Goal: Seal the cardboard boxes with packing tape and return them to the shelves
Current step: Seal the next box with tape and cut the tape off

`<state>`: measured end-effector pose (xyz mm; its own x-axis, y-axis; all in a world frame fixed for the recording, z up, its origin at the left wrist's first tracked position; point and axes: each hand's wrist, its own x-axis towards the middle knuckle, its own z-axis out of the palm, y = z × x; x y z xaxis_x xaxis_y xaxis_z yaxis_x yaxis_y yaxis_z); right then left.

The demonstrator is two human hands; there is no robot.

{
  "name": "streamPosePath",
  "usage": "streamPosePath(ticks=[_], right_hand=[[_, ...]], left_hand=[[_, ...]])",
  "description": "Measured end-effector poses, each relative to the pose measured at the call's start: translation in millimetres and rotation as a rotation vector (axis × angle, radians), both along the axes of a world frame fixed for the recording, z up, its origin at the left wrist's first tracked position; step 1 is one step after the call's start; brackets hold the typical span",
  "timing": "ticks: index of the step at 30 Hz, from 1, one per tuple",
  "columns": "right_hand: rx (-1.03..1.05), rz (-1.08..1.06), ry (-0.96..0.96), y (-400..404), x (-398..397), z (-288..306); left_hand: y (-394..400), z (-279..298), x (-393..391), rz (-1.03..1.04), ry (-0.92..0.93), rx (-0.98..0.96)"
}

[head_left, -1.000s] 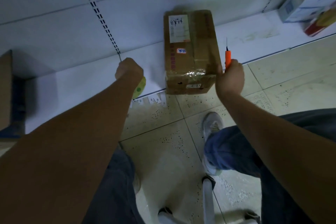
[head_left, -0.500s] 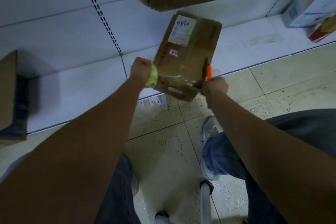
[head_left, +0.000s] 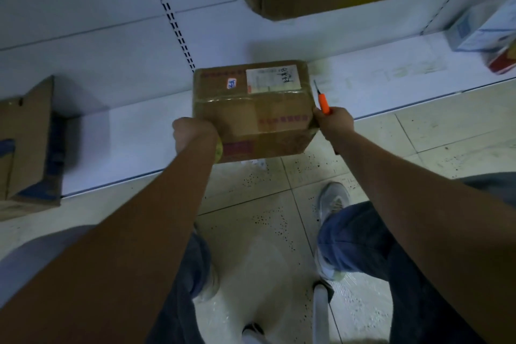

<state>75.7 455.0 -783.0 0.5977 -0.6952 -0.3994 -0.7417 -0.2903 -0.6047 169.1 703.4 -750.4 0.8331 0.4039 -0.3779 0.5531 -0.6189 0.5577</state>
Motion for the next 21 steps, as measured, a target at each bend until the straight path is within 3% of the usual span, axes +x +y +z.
streamPosePath(ticks=[4,6,8,10,13,15,21], right_hand=[[0.109,0.220,-0.013,51,-12,0],[0.170,0.289,-0.164,81,-20,1],[0.057,0.214,-0.347,93,-17,3],[-0.005,0.132,-0.449,94,-6,13],[0.283,0.131,-0.515,92,8,42],[0.434,0.270,-0.515,102,15,63],[0.537,0.437,-0.487,128,11,100]], left_hand=[[-4,8,13,-0.132,-0.143,-0.137],[-3,14,20,-0.215,-0.223,-0.167],[4,16,26,-0.276,-0.253,-0.164],[15,26,23,-0.351,-0.185,-0.220],[31,45,19,-0.515,-0.073,-0.418],[41,62,13,-0.636,0.005,-0.500],[59,95,-15,-0.900,-0.021,-0.467]])
